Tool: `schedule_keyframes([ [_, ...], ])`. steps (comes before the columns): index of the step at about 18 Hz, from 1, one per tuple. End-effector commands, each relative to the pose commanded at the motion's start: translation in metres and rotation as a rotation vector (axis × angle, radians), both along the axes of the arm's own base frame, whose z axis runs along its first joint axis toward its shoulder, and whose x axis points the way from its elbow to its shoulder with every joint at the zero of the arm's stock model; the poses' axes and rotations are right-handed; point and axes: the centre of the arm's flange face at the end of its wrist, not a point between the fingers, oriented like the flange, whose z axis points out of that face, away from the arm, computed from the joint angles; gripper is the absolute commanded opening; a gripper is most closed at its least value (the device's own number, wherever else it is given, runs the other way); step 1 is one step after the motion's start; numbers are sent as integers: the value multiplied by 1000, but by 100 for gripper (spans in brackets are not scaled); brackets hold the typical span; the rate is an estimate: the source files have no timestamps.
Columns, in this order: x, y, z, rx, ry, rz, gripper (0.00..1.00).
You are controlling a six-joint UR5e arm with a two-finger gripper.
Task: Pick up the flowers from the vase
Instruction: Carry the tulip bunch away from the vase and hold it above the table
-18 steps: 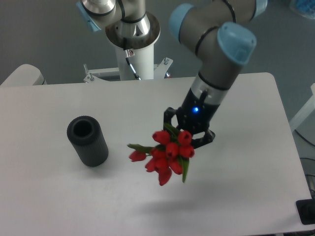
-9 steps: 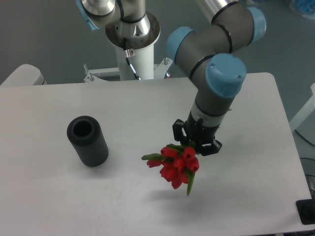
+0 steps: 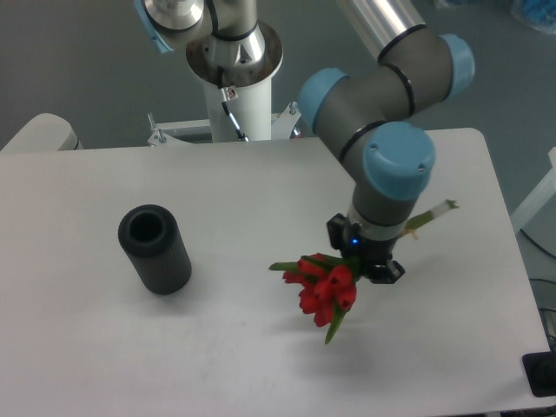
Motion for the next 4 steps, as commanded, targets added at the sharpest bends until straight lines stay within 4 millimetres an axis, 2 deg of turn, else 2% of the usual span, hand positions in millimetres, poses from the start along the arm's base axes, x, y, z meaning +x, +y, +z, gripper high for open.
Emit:
schedule_keyframes([
  [4, 1, 0, -2, -2, -3, -2, 3],
])
